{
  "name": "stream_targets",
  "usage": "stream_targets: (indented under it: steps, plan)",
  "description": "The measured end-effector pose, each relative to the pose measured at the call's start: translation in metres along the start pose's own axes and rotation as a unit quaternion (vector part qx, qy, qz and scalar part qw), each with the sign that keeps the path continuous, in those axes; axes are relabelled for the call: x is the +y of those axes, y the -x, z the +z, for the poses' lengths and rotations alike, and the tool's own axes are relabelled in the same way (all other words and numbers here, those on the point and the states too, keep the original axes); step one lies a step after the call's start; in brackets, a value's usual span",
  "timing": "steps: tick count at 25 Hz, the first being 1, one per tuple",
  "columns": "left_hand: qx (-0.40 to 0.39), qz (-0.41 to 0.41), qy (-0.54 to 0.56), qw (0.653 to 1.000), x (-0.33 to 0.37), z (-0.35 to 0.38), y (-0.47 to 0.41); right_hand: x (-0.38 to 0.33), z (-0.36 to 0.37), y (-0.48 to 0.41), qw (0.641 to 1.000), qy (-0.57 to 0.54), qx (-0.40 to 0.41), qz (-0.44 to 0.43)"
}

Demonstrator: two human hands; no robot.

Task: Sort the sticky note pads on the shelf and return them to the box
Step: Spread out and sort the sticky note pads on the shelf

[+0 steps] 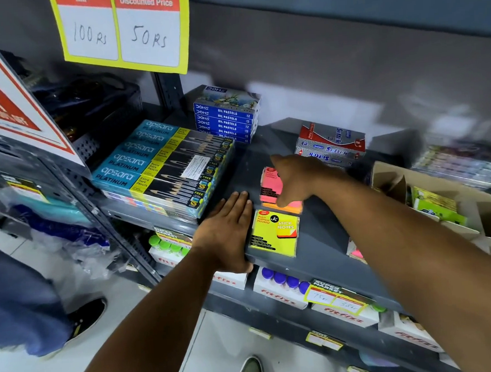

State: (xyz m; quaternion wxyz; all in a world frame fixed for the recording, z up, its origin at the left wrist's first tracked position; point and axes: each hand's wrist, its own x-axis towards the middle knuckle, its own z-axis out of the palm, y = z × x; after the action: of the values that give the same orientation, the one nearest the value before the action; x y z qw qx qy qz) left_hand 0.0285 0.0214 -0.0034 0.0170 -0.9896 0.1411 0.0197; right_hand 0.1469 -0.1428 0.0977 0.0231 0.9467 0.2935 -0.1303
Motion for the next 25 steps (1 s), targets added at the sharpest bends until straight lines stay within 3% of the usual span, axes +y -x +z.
stream_targets:
  steps: [9,25]
  plan:
    - [0.012,0.008,0.000,1.000,0.000,0.000,0.001,0.007,0.008,-0.011,0.999,-0.002,-0.054,0.002]
    - [0.002,0.006,-0.001,1.000,0.000,-0.001,0.001,0.009,0.026,-0.019,0.997,-0.061,-0.038,-0.006]
